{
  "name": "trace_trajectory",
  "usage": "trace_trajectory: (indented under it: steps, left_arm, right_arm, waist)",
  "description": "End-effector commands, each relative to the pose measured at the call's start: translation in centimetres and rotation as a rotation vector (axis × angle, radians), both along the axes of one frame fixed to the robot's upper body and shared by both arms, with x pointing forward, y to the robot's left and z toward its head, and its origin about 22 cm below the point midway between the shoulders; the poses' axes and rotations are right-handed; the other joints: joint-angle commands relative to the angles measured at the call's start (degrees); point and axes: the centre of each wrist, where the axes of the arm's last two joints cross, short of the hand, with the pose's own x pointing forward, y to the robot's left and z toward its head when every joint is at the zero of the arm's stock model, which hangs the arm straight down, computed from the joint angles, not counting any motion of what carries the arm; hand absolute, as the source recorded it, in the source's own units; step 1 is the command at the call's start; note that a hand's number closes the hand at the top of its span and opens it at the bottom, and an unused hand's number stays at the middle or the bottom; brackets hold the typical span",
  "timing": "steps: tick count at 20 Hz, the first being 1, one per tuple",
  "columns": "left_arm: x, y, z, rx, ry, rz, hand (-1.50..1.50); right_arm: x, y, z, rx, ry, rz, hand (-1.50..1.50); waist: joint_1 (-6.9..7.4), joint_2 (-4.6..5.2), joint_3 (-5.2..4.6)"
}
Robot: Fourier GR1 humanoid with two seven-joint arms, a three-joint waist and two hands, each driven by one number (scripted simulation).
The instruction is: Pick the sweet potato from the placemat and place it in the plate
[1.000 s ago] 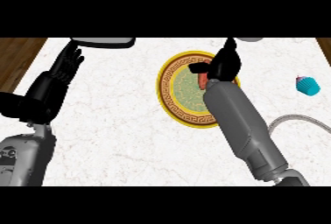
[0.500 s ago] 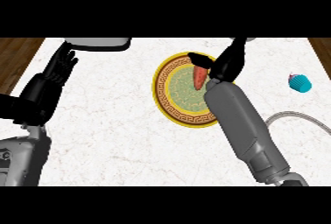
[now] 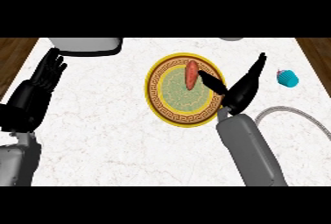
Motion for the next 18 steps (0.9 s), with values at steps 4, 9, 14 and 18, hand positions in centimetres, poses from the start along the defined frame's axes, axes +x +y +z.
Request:
trace_trajectory:
  steps: [4,9,14,18]
  left_arm:
    - [-1.0,-0.4,-0.1,0.010,-0.001,0.004,0.00]
    - [-0.2,-0.7,-0.5,0.003,-0.009,0.002,0.00]
    - [-1.0,-1.5,1.0,-0.004,0.005,-0.008,0.00]
    - [-0.5,-1.6,-0.4,0.014,-0.014,-0.001,0.00]
  right_arm:
    - [-8.5,-3.2,-0.9,-0.009,-0.048,-0.012,-1.50]
    - [-14.2,-4.9,-1.2,-0.022,-0.019,-0.015,-1.50]
    - [-19.0,-7.2,-0.6,-0.044,-0.008,0.017,-1.50]
    - [-19.2,-7.3,-1.0,-0.104,0.017,-0.041,-1.50]
  waist:
    - [-0.42,-0.02,-0.03]
    - [-0.15,0.22,-0.02]
    - [0.16,0.24,0.04]
    - [0.36,0.35,0.00]
